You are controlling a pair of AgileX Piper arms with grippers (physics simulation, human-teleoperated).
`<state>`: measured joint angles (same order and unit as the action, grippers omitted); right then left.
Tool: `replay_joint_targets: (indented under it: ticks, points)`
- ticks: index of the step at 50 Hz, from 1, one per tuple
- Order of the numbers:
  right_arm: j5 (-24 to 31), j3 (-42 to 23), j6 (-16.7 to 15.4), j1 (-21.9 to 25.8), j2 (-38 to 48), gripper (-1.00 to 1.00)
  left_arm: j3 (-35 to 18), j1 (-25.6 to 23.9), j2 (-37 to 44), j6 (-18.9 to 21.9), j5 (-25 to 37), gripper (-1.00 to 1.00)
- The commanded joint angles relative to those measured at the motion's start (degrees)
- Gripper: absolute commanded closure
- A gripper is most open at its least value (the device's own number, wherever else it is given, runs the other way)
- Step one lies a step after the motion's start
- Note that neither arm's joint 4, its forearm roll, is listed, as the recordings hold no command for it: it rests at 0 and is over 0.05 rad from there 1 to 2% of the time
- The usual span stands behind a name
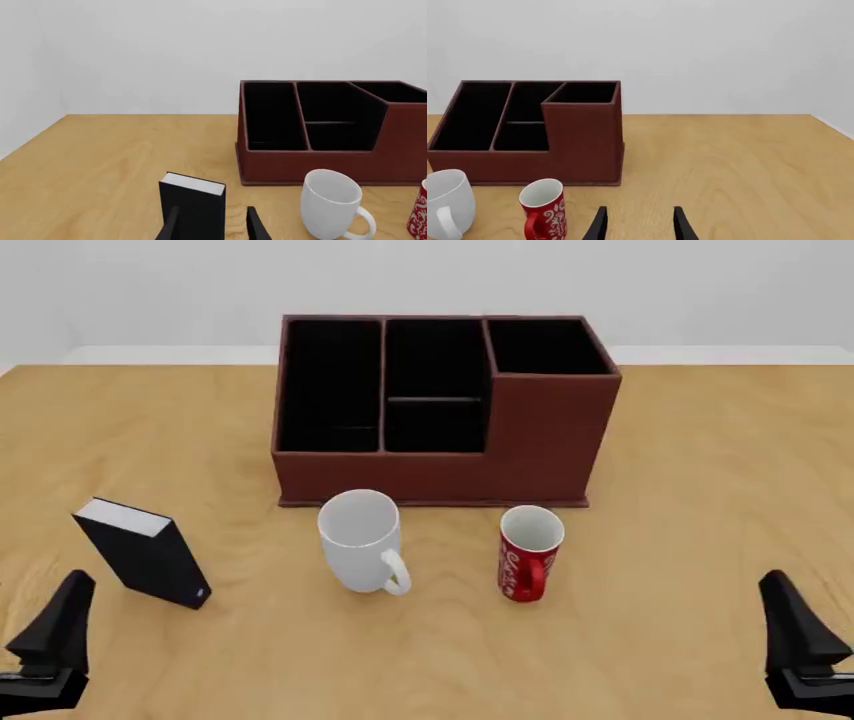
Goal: Pick up the white mug and place it to the right of the caddy.
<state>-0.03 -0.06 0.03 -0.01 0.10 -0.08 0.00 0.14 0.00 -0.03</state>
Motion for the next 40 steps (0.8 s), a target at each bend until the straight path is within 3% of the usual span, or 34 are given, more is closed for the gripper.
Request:
replay_joint_targets:
  ticks: [1, 15, 27, 40]
  points:
    - [0.1, -0.2, 0.2, 0.2, 0.3, -1.00, -0.2, 0.0, 0.3, 0.0, -0.1, -1.00]
    - [0.4, -0.5, 1.8, 0.8, 0.0, -1.00, -0.2, 0.0, 0.3, 0.0, -0.1, -1.00]
    - [6.6, -9.8, 2.2, 1.5, 0.0, -1.00, -0.2, 0.0, 0.3, 0.0, -0.1, -1.00]
    - [10.2, -18.4, -2.1, 5.0, 3.9, -1.00, -0.2, 0.0, 0.3, 0.0, -0.1, -1.00]
